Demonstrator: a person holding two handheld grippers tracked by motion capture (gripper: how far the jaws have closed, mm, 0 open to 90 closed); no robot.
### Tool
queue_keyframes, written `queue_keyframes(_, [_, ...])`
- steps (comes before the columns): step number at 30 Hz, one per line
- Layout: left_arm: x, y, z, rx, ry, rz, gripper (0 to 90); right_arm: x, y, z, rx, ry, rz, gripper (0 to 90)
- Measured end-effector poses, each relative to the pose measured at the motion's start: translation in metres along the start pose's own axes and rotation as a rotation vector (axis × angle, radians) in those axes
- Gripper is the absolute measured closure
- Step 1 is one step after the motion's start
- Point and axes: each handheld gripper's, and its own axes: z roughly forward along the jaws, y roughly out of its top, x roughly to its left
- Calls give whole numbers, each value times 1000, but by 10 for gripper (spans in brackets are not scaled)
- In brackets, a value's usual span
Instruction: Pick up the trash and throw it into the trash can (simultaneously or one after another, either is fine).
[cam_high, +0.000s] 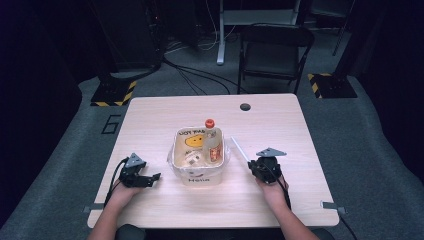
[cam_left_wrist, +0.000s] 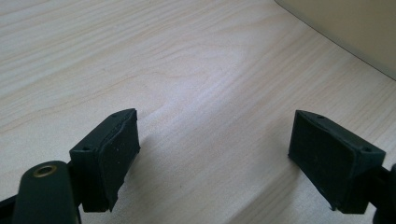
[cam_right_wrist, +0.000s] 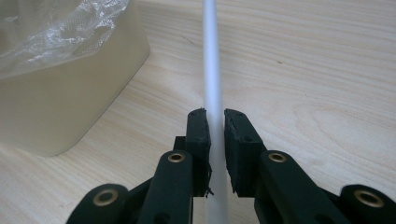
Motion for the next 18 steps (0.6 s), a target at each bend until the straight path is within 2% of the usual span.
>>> queue_keyframes(6, [0, 0, 0, 0, 0, 6, 160, -5, 2, -5, 13, 23, 5, 798])
queue_keyframes(15, [0, 0, 0, -1, -2, 6, 160, -13, 7, -14, 10, 22, -8, 798])
queue_keyframes(18, [0, 0, 0, -2, -3, 1, 161, -16, 11, -19, 10, 22, -27, 798])
